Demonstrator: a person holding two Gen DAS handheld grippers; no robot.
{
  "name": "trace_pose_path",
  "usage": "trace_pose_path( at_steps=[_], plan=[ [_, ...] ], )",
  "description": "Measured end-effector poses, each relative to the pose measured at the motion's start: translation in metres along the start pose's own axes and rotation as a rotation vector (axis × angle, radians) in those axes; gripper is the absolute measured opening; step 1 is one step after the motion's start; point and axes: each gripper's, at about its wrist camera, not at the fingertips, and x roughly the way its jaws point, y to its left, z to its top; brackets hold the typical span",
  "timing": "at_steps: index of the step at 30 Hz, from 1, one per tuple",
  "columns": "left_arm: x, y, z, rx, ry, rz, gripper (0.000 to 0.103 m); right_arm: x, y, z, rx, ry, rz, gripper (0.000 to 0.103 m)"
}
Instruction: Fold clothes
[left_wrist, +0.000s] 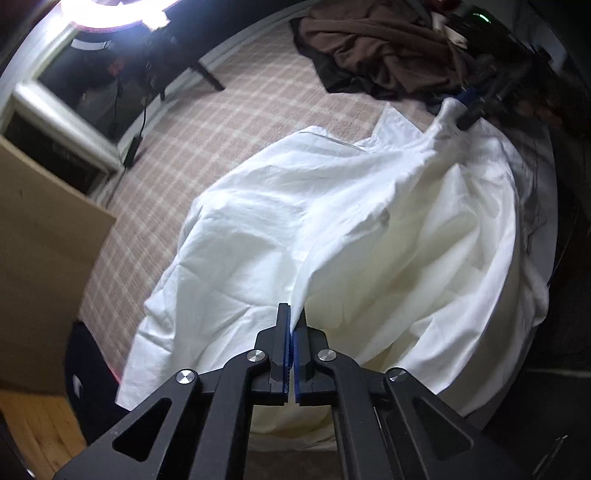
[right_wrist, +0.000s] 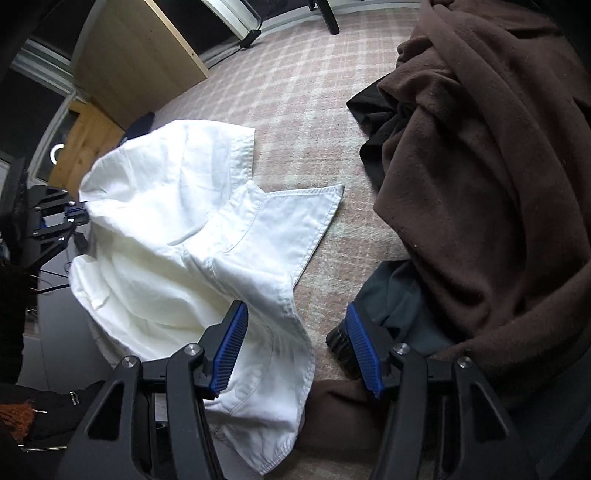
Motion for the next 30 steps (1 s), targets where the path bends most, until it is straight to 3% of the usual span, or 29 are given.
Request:
trace_pose_path(
  at_steps=[5, 10, 11, 13, 15, 19, 21, 26, 30],
  plan=[
    [-0.045, -0.013, -0.008, -0.007, -0.073, -0.014, 0.000, -0.003, 0.007, -0.005, -0.047, -0.008, 0.013, 0.055],
    [-0.060, -0.046, -0.023, 0.000, -0.077, -0.044, 0.001, 0.017, 0.016, -0.013, -0.107, 0.038, 0.004, 0.054],
    [-0.058, -0.052, -0.027, 0.010, -0.069, -0.041, 0.002, 0.022, 0.018, -0.016, -0.120, 0.042, 0.003, 0.039],
    [-0.050, -0.061, -0.032, 0.022, -0.045, -0.030, 0.010, 0.026, 0.020, -0.021, -0.129, 0.047, 0.011, 0.003],
    [-0.045, -0.065, -0.035, 0.021, -0.026, -0.017, 0.019, 0.019, 0.020, -0.024, -0.118, 0.018, 0.023, 0.003],
    [-0.057, -0.075, -0.038, 0.070, -0.073, 0.059, 0.050, -0.017, 0.019, -0.027, -0.094, -0.076, 0.050, 0.003],
    [-0.057, -0.081, -0.038, 0.122, -0.088, 0.074, 0.053, -0.037, 0.018, -0.030, -0.081, -0.115, 0.055, 0.003],
    [-0.037, -0.088, -0.034, 0.187, -0.066, 0.057, 0.053, -0.048, 0.020, -0.025, -0.053, -0.150, 0.038, 0.003],
    [-0.018, -0.083, -0.033, 0.160, -0.028, 0.046, 0.016, -0.048, 0.021, -0.028, -0.058, -0.138, 0.037, 0.003]
  ],
)
